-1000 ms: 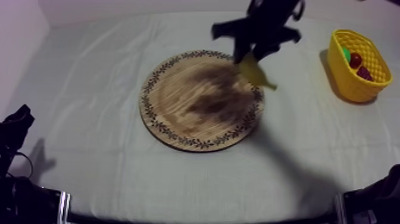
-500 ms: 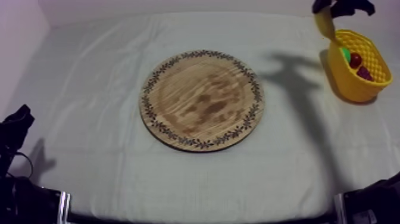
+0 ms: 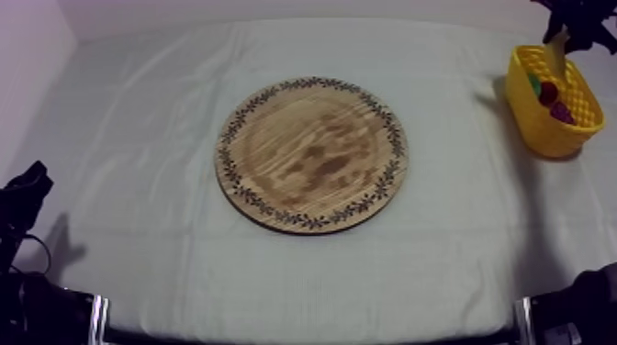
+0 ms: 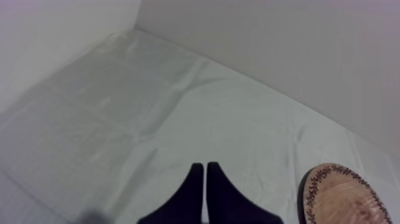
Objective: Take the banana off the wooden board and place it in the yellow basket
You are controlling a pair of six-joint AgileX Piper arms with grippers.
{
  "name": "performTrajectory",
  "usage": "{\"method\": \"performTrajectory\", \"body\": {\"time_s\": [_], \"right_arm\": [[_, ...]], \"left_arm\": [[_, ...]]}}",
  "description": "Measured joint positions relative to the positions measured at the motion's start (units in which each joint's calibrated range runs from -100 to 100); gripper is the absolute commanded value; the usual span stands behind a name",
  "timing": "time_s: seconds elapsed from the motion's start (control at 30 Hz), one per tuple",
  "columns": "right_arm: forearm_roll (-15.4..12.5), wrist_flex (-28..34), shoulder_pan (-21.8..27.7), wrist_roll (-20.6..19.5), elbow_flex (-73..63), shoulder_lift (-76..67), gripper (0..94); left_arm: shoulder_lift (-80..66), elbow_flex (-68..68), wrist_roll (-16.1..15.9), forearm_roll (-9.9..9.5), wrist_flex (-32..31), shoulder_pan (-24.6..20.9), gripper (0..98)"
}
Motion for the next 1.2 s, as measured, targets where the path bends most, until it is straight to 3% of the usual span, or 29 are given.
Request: {"method": "performTrajectory", "body": {"time_s": [0.1,0.27,0.47,0.77,1.0,1.2], "right_arm": [[0.1,-1.1,0.1,-0.5,0.2,1.5,32.8],[0.2,-1.4,0.3,-1.0,0.2,2.2,57.8],[-0.1,-0.4,0.8,-0.1,0.3,0.8,64.6],[-1.9,0.5,-0.5,3.0,5.2,-10.1,47.7],[-4.0,-0.2,-3.8,5.4,13.0,-24.4,14.0],[-6.1,-2.2,-6.6,6.7,22.3,-38.5,5.5]], "left_arm": [[0.0,0.0,0.0,0.00,0.0,0.0,0.1],[0.0,0.0,0.0,0.00,0.0,0.0,0.1],[0.0,0.0,0.0,0.00,0.0,0.0,0.1],[0.0,0.0,0.0,0.00,0.0,0.0,0.1],[0.0,0.0,0.0,0.00,0.0,0.0,0.1],[0.0,0.0,0.0,0.00,0.0,0.0,0.1]]}}
